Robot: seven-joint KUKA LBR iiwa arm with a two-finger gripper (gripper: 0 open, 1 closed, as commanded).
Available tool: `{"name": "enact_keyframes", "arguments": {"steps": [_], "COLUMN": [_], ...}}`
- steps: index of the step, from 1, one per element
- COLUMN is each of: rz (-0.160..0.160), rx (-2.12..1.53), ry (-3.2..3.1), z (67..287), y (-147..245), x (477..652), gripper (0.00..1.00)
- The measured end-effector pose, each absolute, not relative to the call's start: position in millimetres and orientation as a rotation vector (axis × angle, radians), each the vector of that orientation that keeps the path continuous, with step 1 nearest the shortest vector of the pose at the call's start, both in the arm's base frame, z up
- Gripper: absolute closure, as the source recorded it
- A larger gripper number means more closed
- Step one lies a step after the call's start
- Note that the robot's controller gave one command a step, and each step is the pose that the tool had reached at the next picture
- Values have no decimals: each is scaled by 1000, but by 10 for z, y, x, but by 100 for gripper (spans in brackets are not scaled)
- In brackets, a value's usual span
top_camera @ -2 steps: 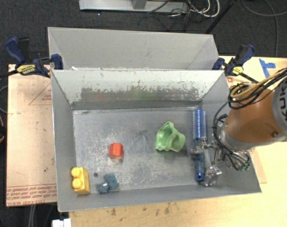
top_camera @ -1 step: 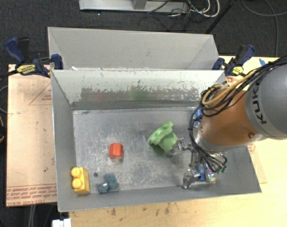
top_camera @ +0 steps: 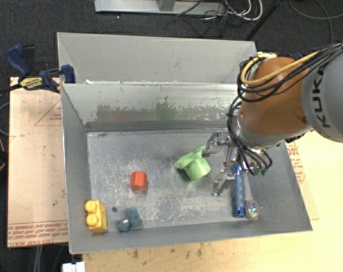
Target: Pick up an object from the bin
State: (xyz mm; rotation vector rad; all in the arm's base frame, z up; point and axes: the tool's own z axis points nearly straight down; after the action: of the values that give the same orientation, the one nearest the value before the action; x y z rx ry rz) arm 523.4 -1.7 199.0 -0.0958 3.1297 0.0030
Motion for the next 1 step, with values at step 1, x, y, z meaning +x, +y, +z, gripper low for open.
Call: {"name": "enact_keyframes", "arguments": {"steps": [1], "rz": [2], "rx": [-272], "ry": [3129], "z": [1555], "y": [-20], "x": [5676], "gripper": [0]}}
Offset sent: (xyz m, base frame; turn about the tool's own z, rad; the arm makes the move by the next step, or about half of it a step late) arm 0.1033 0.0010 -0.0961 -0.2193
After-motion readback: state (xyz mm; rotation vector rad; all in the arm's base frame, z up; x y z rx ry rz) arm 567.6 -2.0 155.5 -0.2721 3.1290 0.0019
